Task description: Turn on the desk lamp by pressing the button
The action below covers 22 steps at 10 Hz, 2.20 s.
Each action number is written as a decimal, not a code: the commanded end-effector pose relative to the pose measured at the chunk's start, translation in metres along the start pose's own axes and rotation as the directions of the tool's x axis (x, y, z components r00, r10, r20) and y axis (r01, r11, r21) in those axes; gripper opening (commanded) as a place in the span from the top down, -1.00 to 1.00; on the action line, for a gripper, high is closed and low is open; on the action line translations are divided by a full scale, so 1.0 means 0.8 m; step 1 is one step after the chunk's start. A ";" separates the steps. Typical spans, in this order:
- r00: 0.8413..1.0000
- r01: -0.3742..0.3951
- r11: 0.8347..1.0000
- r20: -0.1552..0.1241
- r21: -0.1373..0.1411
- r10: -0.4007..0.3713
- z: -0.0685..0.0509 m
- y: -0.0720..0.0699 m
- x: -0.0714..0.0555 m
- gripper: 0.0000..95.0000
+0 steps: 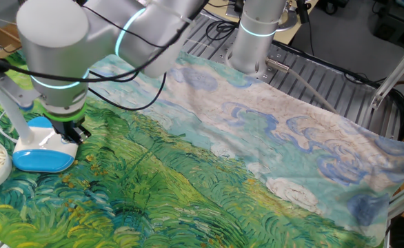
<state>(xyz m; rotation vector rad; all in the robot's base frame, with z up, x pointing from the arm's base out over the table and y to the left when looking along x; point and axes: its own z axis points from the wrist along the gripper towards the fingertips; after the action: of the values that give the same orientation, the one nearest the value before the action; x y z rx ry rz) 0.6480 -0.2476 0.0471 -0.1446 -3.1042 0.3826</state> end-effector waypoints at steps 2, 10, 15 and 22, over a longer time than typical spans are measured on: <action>1.000 0.022 0.996 0.003 -0.087 -0.021 0.000 0.000 0.002 1.00; 1.000 0.013 0.996 -0.002 -0.088 -0.013 0.000 0.000 0.002 1.00; 0.999 0.053 0.998 0.016 -0.042 -0.052 -0.001 -0.001 0.000 1.00; 0.999 0.046 0.998 0.009 -0.033 -0.046 0.005 -0.016 0.011 1.00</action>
<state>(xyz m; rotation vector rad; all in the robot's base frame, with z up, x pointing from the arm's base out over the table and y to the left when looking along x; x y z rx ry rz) 0.6384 -0.2602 0.0432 -0.0736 -3.1148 0.3245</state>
